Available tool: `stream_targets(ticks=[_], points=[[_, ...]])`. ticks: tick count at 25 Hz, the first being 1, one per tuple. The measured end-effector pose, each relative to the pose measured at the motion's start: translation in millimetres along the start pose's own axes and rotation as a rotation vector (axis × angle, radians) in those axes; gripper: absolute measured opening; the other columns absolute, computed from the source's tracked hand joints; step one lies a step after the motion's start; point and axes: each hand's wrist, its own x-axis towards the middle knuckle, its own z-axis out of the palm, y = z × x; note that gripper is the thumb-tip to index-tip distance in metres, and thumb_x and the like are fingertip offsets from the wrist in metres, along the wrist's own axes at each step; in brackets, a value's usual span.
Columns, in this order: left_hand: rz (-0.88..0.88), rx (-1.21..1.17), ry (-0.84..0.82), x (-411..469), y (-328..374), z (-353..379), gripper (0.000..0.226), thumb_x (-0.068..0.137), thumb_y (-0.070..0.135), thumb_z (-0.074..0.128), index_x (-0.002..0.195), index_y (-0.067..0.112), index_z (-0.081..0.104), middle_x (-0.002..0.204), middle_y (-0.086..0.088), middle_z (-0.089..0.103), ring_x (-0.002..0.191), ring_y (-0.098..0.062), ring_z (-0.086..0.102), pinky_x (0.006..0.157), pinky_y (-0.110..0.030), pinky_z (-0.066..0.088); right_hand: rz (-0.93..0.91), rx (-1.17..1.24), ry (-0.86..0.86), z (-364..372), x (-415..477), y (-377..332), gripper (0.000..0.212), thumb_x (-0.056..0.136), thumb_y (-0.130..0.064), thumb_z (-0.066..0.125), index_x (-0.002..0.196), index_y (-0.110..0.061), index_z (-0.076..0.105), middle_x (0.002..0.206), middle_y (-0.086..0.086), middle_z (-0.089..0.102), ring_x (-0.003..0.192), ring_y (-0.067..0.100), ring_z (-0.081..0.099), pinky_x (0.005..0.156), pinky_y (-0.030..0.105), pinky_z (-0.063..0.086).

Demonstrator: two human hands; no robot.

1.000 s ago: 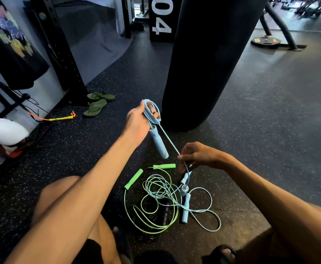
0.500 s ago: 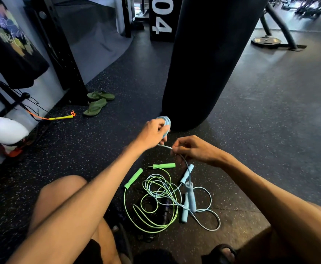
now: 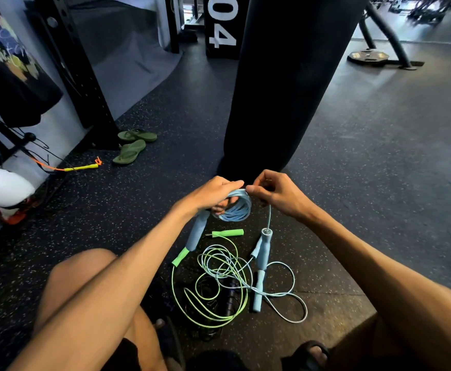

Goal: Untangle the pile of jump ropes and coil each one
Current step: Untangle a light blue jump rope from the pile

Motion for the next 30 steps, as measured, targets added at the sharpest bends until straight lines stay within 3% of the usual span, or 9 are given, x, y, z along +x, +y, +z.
stream_targets(ticks=[6, 8, 11, 15, 18, 21, 27, 30], points=[[0.082, -0.490, 0.054, -3.2, 3.7, -6.5, 0.044, 0.099, 0.029, 0.044, 0.059, 0.010, 0.043, 0.037, 0.004, 0.020, 0.030, -0.010, 0.016, 0.041, -0.027, 0.020, 0.015, 0.081, 0.059, -5.9, 2.1, 4.0, 0.031, 0.096, -0.024, 0.062, 0.096, 0.007, 0.059, 0.080, 0.024, 0.064, 0.069, 0.026, 0.062, 0.065, 0.042, 0.052], [0.101, -0.609, 0.119, -6.5, 5.2, -5.5, 0.043, 0.098, 0.026, 0.043, 0.059, 0.008, 0.043, 0.036, 0.004, 0.017, 0.029, -0.010, 0.015, 0.042, -0.027, 0.019, 0.020, 0.112, 0.056, -3.7, 2.6, 3.0, 0.030, 0.097, -0.024, 0.060, 0.095, 0.005, 0.060, 0.081, 0.023, 0.065, 0.072, 0.024, 0.062, 0.066, 0.038, 0.051], [0.115, -0.760, 0.233, -19.0, 6.1, -10.4, 0.043, 0.094, 0.025, 0.043, 0.054, 0.009, 0.046, 0.035, 0.005, 0.015, 0.030, -0.010, 0.013, 0.042, -0.026, 0.019, 0.028, 0.219, 0.051, 7.5, 8.1, -8.6, 0.020, 0.099, -0.020, 0.057, 0.091, -0.002, 0.061, 0.078, 0.007, 0.065, 0.072, 0.015, 0.061, 0.067, 0.027, 0.048], [0.144, -0.920, 0.429, -52.6, 3.5, -25.6, 0.040, 0.091, 0.023, 0.040, 0.054, 0.010, 0.042, 0.034, 0.006, 0.017, 0.030, -0.009, 0.011, 0.042, -0.026, 0.015, 0.068, 0.469, -0.004, 47.1, 21.2, -36.3, 0.014, 0.099, -0.013, 0.055, 0.089, -0.005, 0.061, 0.074, 0.005, 0.062, 0.063, 0.005, 0.060, 0.059, 0.017, 0.045], [0.143, -0.995, 0.566, -83.2, -6.9, -40.3, 0.035, 0.090, 0.021, 0.038, 0.057, 0.011, 0.042, 0.033, 0.006, 0.018, 0.029, -0.008, 0.012, 0.040, -0.025, 0.014, 0.165, 0.660, -0.088, 91.3, 31.2, -51.7, 0.021, 0.095, -0.028, 0.061, 0.089, -0.008, 0.062, 0.074, 0.008, 0.057, 0.066, 0.020, 0.057, 0.061, 0.031, 0.039], [0.137, -1.049, 0.740, -118.2, -25.9, -63.9, 0.030, 0.087, 0.018, 0.038, 0.058, 0.012, 0.043, 0.033, 0.006, 0.018, 0.029, -0.008, 0.012, 0.040, -0.026, 0.014, 0.211, 0.786, -0.245, 138.1, 38.5, -73.2, 0.037, 0.091, -0.047, 0.061, 0.093, -0.010, 0.060, 0.073, 0.006, 0.052, 0.064, 0.021, 0.048, 0.059, 0.032, 0.031], [0.079, -1.127, 1.054, -189.0, -78.5, -107.5, 0.031, 0.086, 0.017, 0.037, 0.056, 0.011, 0.044, 0.031, 0.006, 0.019, 0.028, -0.008, 0.013, 0.040, -0.024, 0.015, 0.266, 0.799, -0.417, 239.0, 58.7, -104.5, 0.012, 0.096, -0.021, 0.060, 0.097, -0.010, 0.065, 0.099, 0.018, 0.066, 0.075, 0.018, 0.060, 0.065, 0.026, 0.047], [0.064, -1.169, 1.222, -219.8, -109.9, -128.3, 0.026, 0.084, 0.016, 0.039, 0.060, 0.010, 0.045, 0.033, 0.006, 0.020, 0.028, -0.008, 0.015, 0.036, -0.022, 0.019, 0.293, 0.790, -0.490, 293.7, 65.4, -123.4, 0.011, 0.099, -0.015, 0.056, 0.095, -0.007, 0.062, 0.082, 0.007, 0.069, 0.065, 0.014, 0.061, 0.062, 0.027, 0.048]])
